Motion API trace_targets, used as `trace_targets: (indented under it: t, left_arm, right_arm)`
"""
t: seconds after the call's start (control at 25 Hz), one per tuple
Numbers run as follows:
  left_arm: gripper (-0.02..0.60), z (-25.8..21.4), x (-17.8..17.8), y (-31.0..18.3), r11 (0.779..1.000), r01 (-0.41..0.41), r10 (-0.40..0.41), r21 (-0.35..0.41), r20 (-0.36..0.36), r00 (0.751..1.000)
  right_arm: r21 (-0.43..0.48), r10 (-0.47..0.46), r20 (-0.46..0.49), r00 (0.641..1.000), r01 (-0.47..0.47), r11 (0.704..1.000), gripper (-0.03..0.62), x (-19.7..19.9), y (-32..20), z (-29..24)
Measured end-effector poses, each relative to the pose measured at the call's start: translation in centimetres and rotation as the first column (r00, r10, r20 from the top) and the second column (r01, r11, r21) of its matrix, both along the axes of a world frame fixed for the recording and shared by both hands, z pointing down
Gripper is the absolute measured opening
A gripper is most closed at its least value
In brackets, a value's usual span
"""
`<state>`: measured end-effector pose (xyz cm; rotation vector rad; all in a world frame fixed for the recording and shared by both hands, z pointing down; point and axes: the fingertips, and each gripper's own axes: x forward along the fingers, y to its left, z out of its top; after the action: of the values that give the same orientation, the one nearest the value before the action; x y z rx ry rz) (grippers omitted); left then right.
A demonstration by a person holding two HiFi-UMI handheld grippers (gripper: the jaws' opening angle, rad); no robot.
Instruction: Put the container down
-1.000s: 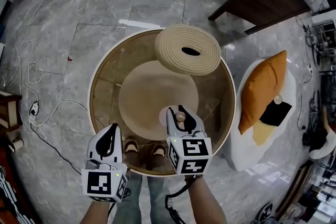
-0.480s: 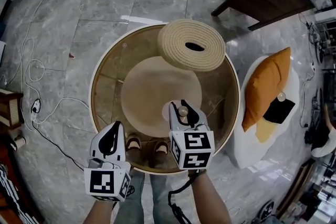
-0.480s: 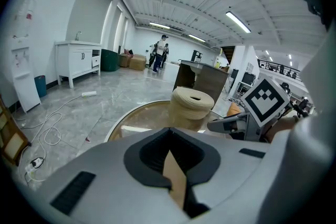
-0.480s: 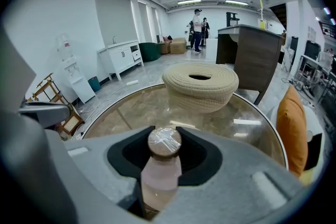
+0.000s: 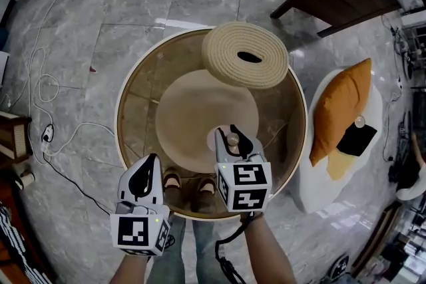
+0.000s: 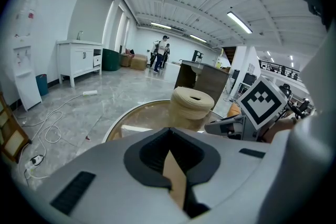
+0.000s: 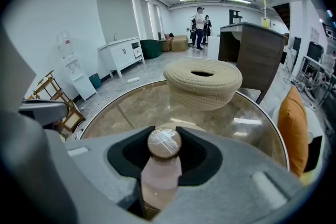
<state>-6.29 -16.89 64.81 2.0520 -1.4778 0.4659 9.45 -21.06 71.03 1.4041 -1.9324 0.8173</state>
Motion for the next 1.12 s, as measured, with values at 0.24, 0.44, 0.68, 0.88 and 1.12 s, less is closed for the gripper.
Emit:
trace_targets:
  t: [0.24,0.44,0.68,0.88,1.12]
  left_arm:
    - [0.003,0.0,-0.3,0.4,1.0,0.011,-0.011,0.0,-0.002,1.0]
    - [0.003,0.5,-0.6,0.9,1.0,0.019,-0.019,-0.001,-0.004,1.0]
    - [0.003,0.3,-1.0,0.4,1.0,0.025,-0.025,-0.004,0.001,1.0]
    - [0.003,0.4,-1.2,0.4,1.0,0.028,-0.028,-0.006,-0.001,1.0]
    - [0.003,0.7,-1.8,0.4,0.999,0.031,-0.031,-0.007,-0.002,1.0]
  right_arm:
    - [-0.005,-0.012,-0.005,1.0,0.012,1.0,0.126,-0.3,0.4,0.2]
    - [-0.006,-0.016,-0.006,1.0,0.016,1.0,0.126,-0.4,0.8,0.5]
    - [0.0,-0.027,-0.019,0.999,0.027,1.0,0.126,-0.4,0.7,0.5]
    - [0.016,-0.028,-0.034,0.999,0.029,0.999,0.126,-0.3,1.0,0.6]
    - [0.036,-0.028,-0.049,0.998,0.03,0.999,0.126,-0.6,1.1,0.6]
